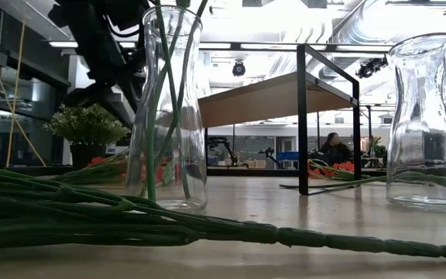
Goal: Pick and place flowers into a vace then onto a shelf
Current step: Put the red tulip into the left transparent vase
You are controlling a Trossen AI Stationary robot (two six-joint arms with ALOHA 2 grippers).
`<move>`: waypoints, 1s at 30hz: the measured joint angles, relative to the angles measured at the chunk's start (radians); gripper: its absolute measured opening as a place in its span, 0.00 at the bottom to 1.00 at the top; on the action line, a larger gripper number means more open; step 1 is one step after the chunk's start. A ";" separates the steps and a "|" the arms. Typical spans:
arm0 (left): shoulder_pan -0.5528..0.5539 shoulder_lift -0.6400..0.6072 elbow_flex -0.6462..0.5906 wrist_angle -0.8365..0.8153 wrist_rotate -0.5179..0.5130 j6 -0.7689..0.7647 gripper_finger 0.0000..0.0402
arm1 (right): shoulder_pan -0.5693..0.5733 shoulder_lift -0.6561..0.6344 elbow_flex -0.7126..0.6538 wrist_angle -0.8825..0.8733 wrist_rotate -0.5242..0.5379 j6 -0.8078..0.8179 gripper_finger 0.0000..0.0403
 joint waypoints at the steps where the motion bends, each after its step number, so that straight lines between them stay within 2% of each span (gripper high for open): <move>1: 0.000 0.000 0.000 0.000 0.000 0.000 0.45 | 0.000 0.000 0.000 0.000 -0.005 0.000 0.23; 6: 0.000 0.000 0.000 0.002 0.000 -0.005 0.55 | 0.000 0.000 0.000 0.000 -0.005 0.000 0.23; 10: 0.000 0.001 0.000 0.003 0.000 -0.019 0.59 | 0.000 0.000 0.000 0.000 -0.005 0.000 0.23; 15: 0.000 0.038 0.000 0.043 0.020 -0.026 0.59 | 0.000 0.000 0.000 0.001 -0.005 0.003 0.23; 23: -0.004 0.110 0.000 0.088 0.113 -0.036 0.57 | 0.000 0.000 0.000 0.002 -0.007 0.026 0.23; 30: -0.078 0.149 0.001 0.133 0.095 -0.105 0.57 | 0.000 -0.001 0.000 0.002 -0.003 0.026 0.23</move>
